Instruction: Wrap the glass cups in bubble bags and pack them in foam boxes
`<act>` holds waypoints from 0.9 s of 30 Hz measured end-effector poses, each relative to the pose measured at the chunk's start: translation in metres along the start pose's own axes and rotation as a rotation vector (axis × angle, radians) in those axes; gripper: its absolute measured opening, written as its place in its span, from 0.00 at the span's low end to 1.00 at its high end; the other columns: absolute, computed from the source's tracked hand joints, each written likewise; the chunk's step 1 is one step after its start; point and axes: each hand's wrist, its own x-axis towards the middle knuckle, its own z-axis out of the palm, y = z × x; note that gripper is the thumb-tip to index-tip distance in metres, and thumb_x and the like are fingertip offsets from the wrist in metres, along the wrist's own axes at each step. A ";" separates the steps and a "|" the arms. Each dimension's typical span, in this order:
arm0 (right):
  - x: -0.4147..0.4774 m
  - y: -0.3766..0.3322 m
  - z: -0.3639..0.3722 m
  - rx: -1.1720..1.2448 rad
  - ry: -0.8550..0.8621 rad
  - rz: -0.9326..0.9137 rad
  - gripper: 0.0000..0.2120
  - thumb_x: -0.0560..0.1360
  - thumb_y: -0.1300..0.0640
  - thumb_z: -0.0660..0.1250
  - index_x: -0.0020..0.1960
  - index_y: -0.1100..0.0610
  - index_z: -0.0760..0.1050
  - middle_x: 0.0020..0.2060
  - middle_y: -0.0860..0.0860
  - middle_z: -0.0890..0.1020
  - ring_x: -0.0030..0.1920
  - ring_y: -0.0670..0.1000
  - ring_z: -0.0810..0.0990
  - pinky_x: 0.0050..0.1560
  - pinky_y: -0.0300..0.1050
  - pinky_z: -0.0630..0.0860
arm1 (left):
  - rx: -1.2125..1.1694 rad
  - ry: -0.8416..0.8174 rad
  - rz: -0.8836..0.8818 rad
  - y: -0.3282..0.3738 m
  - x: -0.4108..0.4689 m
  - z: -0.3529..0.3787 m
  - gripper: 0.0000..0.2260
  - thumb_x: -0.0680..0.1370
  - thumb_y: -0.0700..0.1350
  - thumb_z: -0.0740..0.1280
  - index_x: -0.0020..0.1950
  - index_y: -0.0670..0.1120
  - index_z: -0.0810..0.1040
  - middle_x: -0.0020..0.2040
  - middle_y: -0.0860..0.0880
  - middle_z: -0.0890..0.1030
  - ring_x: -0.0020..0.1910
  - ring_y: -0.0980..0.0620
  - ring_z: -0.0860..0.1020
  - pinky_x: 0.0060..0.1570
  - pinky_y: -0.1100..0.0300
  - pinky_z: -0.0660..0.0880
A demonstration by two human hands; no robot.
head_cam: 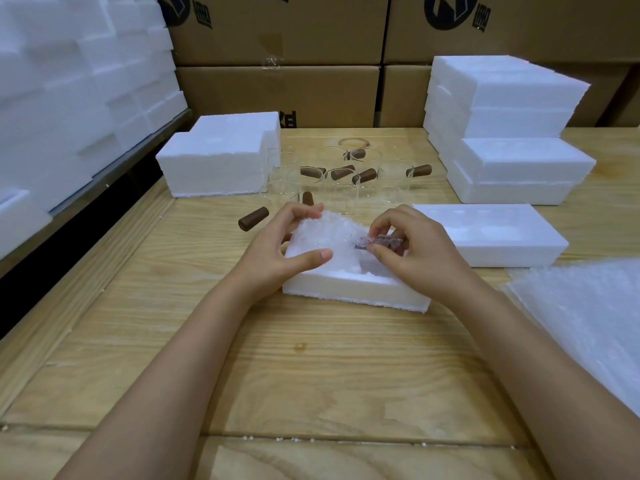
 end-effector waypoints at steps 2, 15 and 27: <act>0.000 0.001 0.001 0.009 0.027 -0.003 0.16 0.72 0.61 0.71 0.40 0.41 0.70 0.42 0.42 0.74 0.40 0.37 0.73 0.39 0.26 0.67 | 0.034 0.016 0.002 -0.001 0.002 -0.001 0.24 0.65 0.60 0.72 0.58 0.55 0.73 0.62 0.63 0.76 0.65 0.58 0.73 0.66 0.49 0.69; 0.000 0.004 -0.005 0.013 -0.052 0.018 0.08 0.71 0.61 0.72 0.42 0.50 0.75 0.42 0.48 0.78 0.43 0.46 0.76 0.47 0.40 0.73 | 0.065 0.006 0.043 -0.001 0.006 -0.001 0.27 0.62 0.62 0.71 0.59 0.58 0.72 0.59 0.64 0.75 0.63 0.62 0.71 0.59 0.59 0.69; -0.004 0.022 -0.053 -0.280 -0.020 0.385 0.19 0.74 0.64 0.60 0.59 0.47 0.75 0.51 0.46 0.76 0.58 0.52 0.72 0.63 0.52 0.67 | 0.018 0.054 0.066 -0.003 -0.001 0.011 0.39 0.63 0.64 0.69 0.72 0.58 0.64 0.66 0.57 0.72 0.66 0.65 0.68 0.63 0.63 0.65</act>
